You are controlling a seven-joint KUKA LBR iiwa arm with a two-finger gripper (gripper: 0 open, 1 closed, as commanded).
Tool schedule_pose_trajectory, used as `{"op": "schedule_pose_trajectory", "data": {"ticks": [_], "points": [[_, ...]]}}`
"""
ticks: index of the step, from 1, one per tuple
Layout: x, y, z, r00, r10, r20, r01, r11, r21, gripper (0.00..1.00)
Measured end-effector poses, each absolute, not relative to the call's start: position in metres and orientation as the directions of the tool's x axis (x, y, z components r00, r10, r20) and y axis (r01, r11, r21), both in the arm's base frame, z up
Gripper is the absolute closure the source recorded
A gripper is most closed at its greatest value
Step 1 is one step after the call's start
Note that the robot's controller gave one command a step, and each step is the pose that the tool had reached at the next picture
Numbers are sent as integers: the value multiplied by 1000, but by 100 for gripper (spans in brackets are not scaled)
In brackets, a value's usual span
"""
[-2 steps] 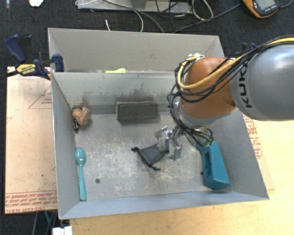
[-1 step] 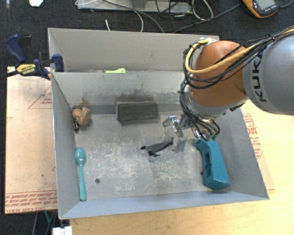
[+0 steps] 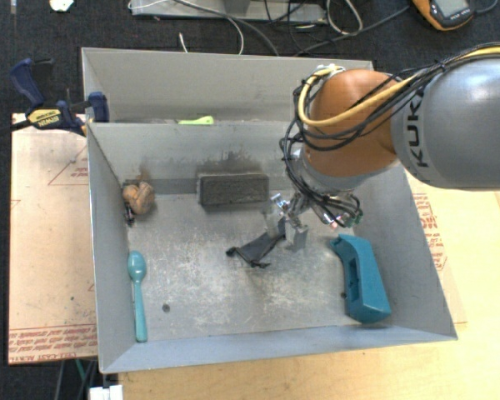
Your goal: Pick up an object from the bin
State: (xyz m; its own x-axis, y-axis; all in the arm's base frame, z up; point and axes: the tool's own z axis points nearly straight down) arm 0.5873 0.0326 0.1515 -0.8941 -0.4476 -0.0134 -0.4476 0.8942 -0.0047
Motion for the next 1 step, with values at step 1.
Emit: {"op": "schedule_pose_trajectory", "data": {"ticks": [1], "points": [[585,34,176,-822,-570,2,-570,822,4,100]]}}
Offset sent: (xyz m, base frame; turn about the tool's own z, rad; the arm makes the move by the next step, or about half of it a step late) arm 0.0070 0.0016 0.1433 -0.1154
